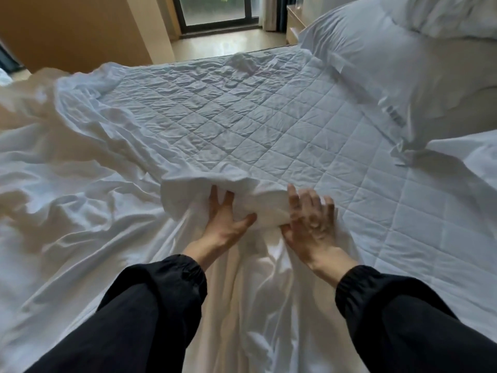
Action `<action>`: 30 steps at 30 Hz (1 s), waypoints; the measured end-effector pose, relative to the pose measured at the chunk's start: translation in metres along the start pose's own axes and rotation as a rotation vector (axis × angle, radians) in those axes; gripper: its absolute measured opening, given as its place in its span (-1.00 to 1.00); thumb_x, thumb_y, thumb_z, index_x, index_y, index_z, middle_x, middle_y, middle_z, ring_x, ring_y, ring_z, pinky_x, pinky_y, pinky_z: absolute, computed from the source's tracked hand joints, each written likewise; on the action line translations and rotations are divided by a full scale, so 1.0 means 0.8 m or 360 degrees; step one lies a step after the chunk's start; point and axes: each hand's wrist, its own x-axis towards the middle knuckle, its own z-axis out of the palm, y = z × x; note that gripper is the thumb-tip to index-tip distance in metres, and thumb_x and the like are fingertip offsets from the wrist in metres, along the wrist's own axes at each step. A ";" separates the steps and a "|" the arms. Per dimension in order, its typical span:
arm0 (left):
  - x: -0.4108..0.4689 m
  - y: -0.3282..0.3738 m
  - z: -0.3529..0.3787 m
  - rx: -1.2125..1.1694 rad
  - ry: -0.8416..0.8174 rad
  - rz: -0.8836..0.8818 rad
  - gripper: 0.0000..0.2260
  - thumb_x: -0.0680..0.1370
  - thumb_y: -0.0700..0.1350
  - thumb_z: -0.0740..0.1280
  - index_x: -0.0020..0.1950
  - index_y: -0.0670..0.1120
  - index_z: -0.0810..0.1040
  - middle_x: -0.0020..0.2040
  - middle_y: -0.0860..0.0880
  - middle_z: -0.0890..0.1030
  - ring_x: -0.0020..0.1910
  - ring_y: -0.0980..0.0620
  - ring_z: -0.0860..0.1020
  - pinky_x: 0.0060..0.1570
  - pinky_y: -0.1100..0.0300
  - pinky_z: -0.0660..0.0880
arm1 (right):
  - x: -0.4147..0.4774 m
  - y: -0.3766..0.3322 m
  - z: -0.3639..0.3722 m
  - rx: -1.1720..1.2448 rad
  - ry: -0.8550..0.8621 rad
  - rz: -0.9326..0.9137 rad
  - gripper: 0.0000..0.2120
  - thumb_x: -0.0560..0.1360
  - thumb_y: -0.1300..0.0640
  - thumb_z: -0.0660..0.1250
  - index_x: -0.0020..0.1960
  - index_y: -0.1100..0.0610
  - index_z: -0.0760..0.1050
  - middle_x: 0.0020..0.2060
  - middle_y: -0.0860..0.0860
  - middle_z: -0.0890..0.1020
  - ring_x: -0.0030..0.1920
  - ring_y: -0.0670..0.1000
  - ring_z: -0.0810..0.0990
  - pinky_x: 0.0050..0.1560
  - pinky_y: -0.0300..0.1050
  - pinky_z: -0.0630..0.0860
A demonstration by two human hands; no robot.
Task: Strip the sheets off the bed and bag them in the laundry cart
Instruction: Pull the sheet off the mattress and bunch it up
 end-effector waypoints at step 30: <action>0.093 -0.006 0.046 0.0410 0.0327 -0.0188 -0.71 0.54 -0.12 0.23 0.24 -0.15 0.46 0.08 -0.25 0.59 0.08 -0.27 0.55 0.03 -0.01 0.45 | 0.019 0.068 0.058 0.0283 -0.0764 0.0336 -0.50 0.60 -0.13 -0.05 0.52 -0.14 0.00 0.56 0.06 -0.08 0.53 0.24 -0.19 0.43 0.36 -0.13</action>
